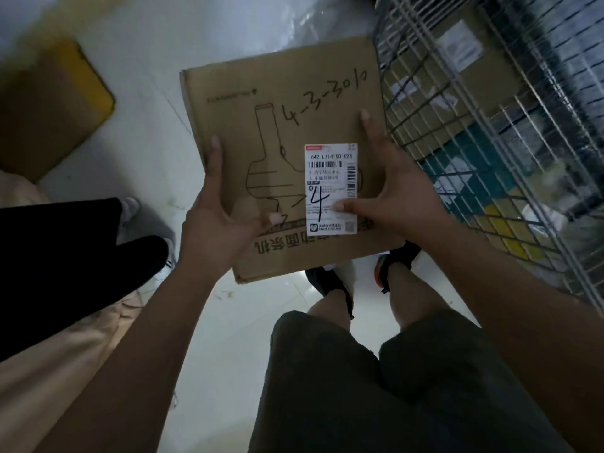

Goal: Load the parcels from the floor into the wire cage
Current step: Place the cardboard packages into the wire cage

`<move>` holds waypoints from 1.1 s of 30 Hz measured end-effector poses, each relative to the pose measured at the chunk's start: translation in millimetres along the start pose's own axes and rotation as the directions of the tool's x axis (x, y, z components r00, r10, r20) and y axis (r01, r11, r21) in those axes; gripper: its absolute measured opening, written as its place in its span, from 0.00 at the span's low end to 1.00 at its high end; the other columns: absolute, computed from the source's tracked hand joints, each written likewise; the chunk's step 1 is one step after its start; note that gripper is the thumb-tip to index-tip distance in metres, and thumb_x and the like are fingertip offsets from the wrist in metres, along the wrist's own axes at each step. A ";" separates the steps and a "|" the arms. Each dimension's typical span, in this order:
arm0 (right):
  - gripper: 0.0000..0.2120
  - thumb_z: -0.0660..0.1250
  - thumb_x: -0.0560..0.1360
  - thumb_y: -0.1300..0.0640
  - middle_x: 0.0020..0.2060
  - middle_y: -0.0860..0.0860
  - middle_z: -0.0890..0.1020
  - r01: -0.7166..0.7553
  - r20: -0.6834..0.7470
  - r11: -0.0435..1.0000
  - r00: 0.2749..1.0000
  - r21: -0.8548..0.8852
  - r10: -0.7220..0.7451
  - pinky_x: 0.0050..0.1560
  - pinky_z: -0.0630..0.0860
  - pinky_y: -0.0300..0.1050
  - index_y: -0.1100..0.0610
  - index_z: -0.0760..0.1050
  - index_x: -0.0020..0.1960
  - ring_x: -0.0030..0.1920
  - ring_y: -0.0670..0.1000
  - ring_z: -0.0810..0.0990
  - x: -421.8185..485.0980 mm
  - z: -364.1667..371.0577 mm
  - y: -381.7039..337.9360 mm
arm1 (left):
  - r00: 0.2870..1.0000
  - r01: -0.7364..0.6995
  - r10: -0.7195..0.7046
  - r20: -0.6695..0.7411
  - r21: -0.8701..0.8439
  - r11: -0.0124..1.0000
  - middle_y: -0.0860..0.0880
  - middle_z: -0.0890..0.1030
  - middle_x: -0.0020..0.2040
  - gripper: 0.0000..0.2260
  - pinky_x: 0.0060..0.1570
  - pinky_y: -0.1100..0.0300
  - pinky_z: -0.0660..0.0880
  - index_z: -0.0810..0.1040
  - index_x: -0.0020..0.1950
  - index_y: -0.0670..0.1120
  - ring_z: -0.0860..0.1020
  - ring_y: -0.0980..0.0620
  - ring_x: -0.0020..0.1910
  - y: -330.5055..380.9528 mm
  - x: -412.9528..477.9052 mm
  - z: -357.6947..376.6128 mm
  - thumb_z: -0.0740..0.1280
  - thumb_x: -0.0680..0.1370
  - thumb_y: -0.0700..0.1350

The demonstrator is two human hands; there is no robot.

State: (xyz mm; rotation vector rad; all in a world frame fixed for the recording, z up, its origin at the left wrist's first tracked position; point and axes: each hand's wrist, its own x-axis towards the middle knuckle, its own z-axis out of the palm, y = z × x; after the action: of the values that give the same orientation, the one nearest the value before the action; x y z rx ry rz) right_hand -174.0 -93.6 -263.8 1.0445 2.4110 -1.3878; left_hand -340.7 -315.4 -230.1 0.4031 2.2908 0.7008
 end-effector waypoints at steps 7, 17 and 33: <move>0.60 0.83 0.62 0.40 0.77 0.47 0.67 -0.057 -0.132 0.997 0.989 0.050 0.063 0.70 0.70 0.52 0.27 0.43 0.78 0.72 0.52 0.70 -73.4 -102.3 -58.0 | 0.992 -0.119 0.121 -0.018 0.079 0.990 0.61 0.69 0.76 0.55 0.72 0.42 0.71 0.42 0.77 0.77 0.73 0.49 0.73 108.5 -61.0 -40.9 0.81 0.66 0.61; 0.60 0.83 0.62 0.41 0.72 0.45 0.70 -0.215 -0.356 0.931 0.880 0.294 0.315 0.65 0.75 0.53 0.24 0.43 0.76 0.67 0.48 0.73 -158.6 -226.3 10.5 | 0.921 -0.381 0.342 0.185 0.246 0.891 0.53 0.72 0.77 0.60 0.67 0.39 0.72 0.39 0.79 0.72 0.76 0.39 0.69 298.6 -79.5 23.7 0.82 0.65 0.58; 0.63 0.84 0.59 0.43 0.72 0.52 0.71 -0.363 -0.435 0.666 0.539 0.652 0.721 0.66 0.76 0.62 0.28 0.44 0.78 0.69 0.56 0.73 -117.0 -240.5 325.6 | 0.726 -0.412 0.158 0.670 0.239 0.879 0.53 0.79 0.66 0.44 0.65 0.47 0.77 0.66 0.73 0.53 0.79 0.49 0.62 387.8 94.9 381.4 0.85 0.62 0.55</move>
State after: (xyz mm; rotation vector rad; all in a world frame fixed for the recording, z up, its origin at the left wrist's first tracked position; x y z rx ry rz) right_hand 168.1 149.4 -302.3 2.5910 1.6754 -1.5452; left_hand -107.3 181.7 -286.1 1.0367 1.6949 0.1929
